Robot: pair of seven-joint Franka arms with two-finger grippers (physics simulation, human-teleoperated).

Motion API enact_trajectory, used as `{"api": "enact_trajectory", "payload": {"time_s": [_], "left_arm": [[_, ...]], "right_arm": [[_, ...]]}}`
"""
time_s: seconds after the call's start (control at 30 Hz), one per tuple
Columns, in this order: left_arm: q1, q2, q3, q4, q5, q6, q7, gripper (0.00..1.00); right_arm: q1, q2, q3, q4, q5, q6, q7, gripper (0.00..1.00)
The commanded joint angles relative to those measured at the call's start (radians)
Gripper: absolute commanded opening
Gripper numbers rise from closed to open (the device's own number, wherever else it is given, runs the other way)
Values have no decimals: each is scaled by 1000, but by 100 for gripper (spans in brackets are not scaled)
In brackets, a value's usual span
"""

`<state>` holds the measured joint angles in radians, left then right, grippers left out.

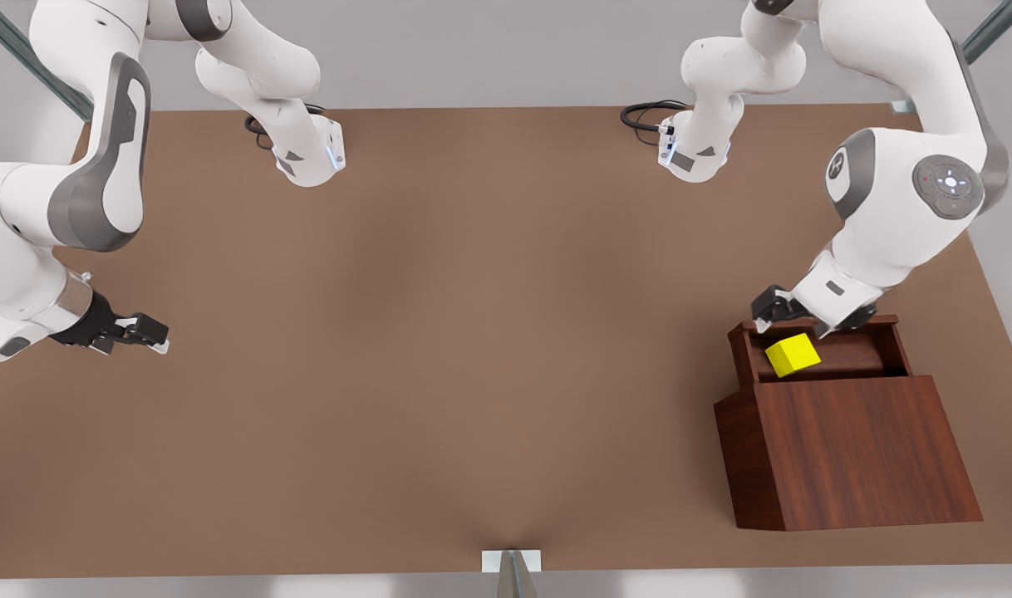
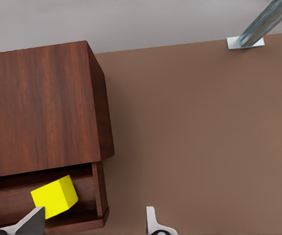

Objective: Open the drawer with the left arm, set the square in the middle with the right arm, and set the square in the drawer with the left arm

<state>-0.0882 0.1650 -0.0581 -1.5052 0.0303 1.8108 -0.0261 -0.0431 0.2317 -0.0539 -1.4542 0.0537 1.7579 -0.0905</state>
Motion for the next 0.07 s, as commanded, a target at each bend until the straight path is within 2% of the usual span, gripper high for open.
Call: {"api": "enact_trajectory", "payload": {"time_s": [0.0, 0.03], "left_arm": [[1, -2, 0, -9, 69, 2, 0, 100], [1, -5, 0, -15, 77, 2, 0, 100]], "right_arm": [[0, 0, -1, 0, 0, 0, 0, 100], [0, 0, 0, 2, 0, 0, 0, 100]]}}
